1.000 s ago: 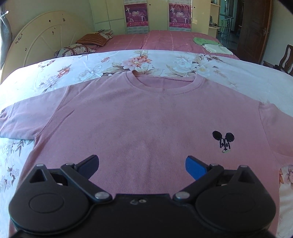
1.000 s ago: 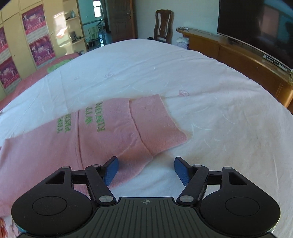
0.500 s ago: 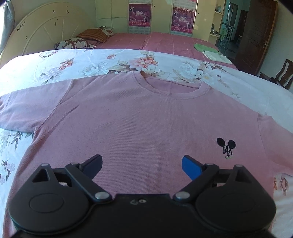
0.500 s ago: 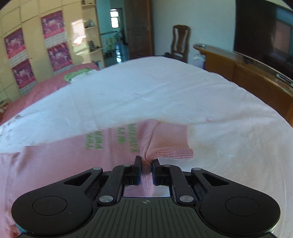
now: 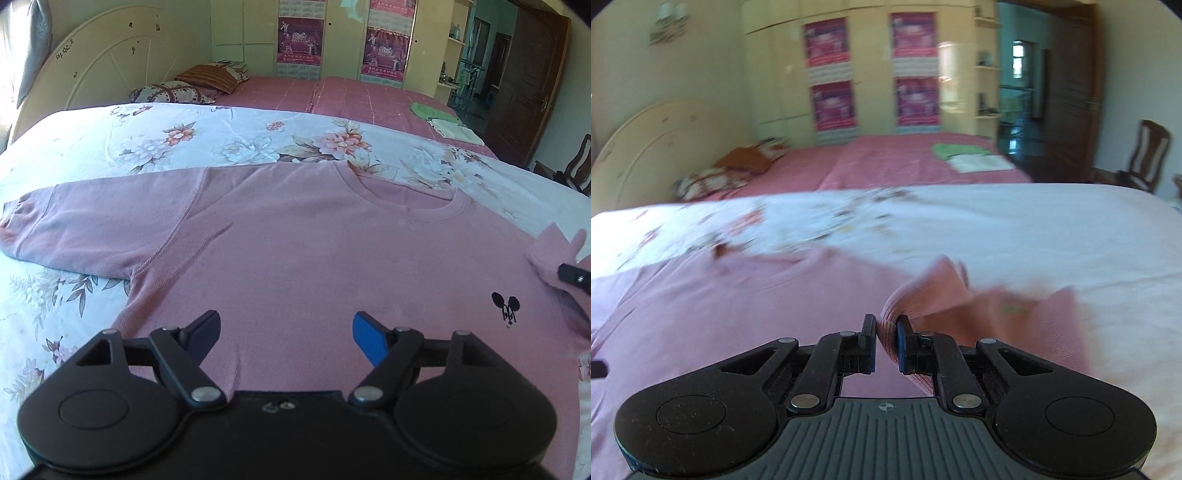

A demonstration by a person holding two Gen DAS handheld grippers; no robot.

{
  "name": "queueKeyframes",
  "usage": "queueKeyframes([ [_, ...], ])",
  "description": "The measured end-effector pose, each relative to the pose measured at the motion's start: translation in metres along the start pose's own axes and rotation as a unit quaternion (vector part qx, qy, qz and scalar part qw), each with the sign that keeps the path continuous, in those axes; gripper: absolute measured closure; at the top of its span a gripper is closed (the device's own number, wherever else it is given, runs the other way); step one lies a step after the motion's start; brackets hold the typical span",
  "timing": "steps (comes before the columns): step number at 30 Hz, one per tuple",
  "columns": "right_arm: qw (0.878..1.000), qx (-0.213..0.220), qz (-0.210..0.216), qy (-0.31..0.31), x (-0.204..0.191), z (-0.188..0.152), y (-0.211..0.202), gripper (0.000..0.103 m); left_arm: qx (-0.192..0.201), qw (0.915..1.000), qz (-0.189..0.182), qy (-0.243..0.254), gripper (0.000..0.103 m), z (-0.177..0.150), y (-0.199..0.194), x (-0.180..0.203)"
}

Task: Fold small clothes
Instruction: 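Fold the held sleeve across the sweatshirt body with the right gripper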

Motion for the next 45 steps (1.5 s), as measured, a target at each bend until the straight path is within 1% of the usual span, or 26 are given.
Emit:
queueKeyframes([
  [3, 0.999, -0.034, 0.025, 0.005, -0.036, -0.02, 0.023, 0.092, -0.003, 0.9999, -0.014, 0.002, 0.025, 0.004, 0.009, -0.007],
  [4, 0.999, -0.045, 0.025, 0.004, -0.042, -0.026, 0.028, 0.091, -0.004, 0.9998, -0.022, 0.002, 0.025, 0.006, 0.012, -0.007],
  [5, 0.998, -0.052, 0.028, 0.001, -0.05, -0.029, 0.032, 0.077, -0.004, 0.9995, -0.03, 0.001, 0.022, 0.008, 0.014, -0.006],
  [6, 0.998, -0.05, 0.038, 0.005, -0.055, -0.031, 0.031, 0.057, -0.004, 0.9993, -0.037, 0.0, 0.018, 0.01, 0.016, -0.004],
  [8, 0.998, -0.035, 0.046, 0.001, -0.063, -0.028, 0.024, 0.04, -0.003, 0.9985, -0.054, -0.004, 0.014, 0.014, 0.02, 0.002],
  [11, 1.0, -0.01, 0.027, -0.005, -0.057, -0.02, 0.009, 0.04, -0.011, 0.996, -0.089, -0.002, 0.013, 0.017, 0.026, 0.023],
  [13, 1.0, -0.003, -0.001, 0.011, -0.039, -0.016, -0.003, 0.04, -0.024, 0.9925, -0.12, 0.0, 0.015, 0.015, 0.031, 0.043],
  [17, 0.998, -0.01, -0.055, 0.024, 0.001, -0.025, -0.021, 0.04, -0.055, 0.9823, -0.179, 0.007, 0.027, 0.005, 0.048, 0.091],
  [19, 0.997, -0.017, -0.075, 0.031, 0.02, -0.034, -0.031, 0.04, -0.074, 0.9788, -0.191, 0.004, 0.028, -0.001, 0.058, 0.111],
  [21, 0.995, -0.019, -0.093, 0.037, 0.036, -0.043, -0.041, 0.04, -0.089, 0.974, -0.207, -0.017, 0.027, -0.006, 0.067, 0.127],
  [24, 0.992, -0.023, -0.117, 0.032, 0.053, -0.054, -0.049, 0.04, -0.103, 0.9697, -0.218, -0.038, 0.028, -0.013, 0.076, 0.145],
  [26, 0.991, -0.026, -0.123, 0.041, 0.062, -0.06, -0.052, 0.04, -0.093, 0.9696, -0.222, -0.044, 0.028, -0.015, 0.079, 0.152],
  [28, 0.99, -0.027, -0.128, 0.05, 0.071, -0.065, -0.056, 0.04, -0.083, 0.9688, -0.227, -0.055, 0.035, -0.014, 0.081, 0.157],
  [30, 0.989, -0.026, -0.132, 0.055, 0.076, -0.069, -0.059, 0.04, -0.077, 0.9685, -0.228, -0.066, 0.055, -0.013, 0.085, 0.159],
  [31, 0.989, -0.027, -0.132, 0.057, 0.079, -0.07, -0.059, 0.04, -0.076, 0.9674, -0.23, -0.074, 0.059, -0.013, 0.088, 0.16],
  [33, 0.989, -0.028, -0.137, 0.058, 0.082, -0.072, -0.06, 0.04, -0.071, 0.9679, -0.226, -0.084, 0.076, -0.012, 0.09, 0.159],
  [34, 0.988, -0.028, -0.139, 0.057, 0.084, -0.072, -0.06, 0.04, -0.068, 0.9687, -0.223, -0.085, 0.081, -0.011, 0.091, 0.158],
  [35, 0.988, -0.028, -0.141, 0.056, 0.085, -0.072, -0.06, 0.04, -0.062, 0.9685, -0.224, -0.09, 0.088, -0.01, 0.092, 0.157],
  [36, 0.988, -0.028, -0.143, 0.055, 0.086, -0.073, -0.059, 0.04, -0.058, 0.9684, -0.223, -0.095, 0.093, -0.009, 0.093, 0.156],
  [38, 0.987, -0.031, -0.147, 0.054, 0.088, -0.074, -0.058, 0.04, -0.05, 0.9684, -0.225, -0.096, 0.095, -0.005, 0.089, 0.154],
  [40, 0.986, -0.034, -0.152, 0.053, 0.089, -0.076, -0.057, 0.04, -0.025, 0.9673, -0.232, -0.1, 0.095, 0.005, 0.079, 0.15],
  [43, 0.986, -0.039, -0.155, 0.053, 0.089, -0.079, -0.053, 0.04, 0.014, 0.9637, -0.242, -0.113, 0.095, 0.031, 0.061, 0.137],
  [45, 0.986, -0.039, -0.156, 0.049, 0.088, -0.079, -0.052, 0.04, 0.045, 0.964, -0.232, -0.122, 0.096, 0.054, 0.051, 0.118],
])
Point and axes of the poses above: each gripper's, at about its wrist camera, not at the fingertips, and y roughly the way its jaws point, x to its right, z to its top, the point moved 8 cm from there along y, roughly the way its jaws point, and after that the axes turned 9 degrees about x, right-handed, at the moved point
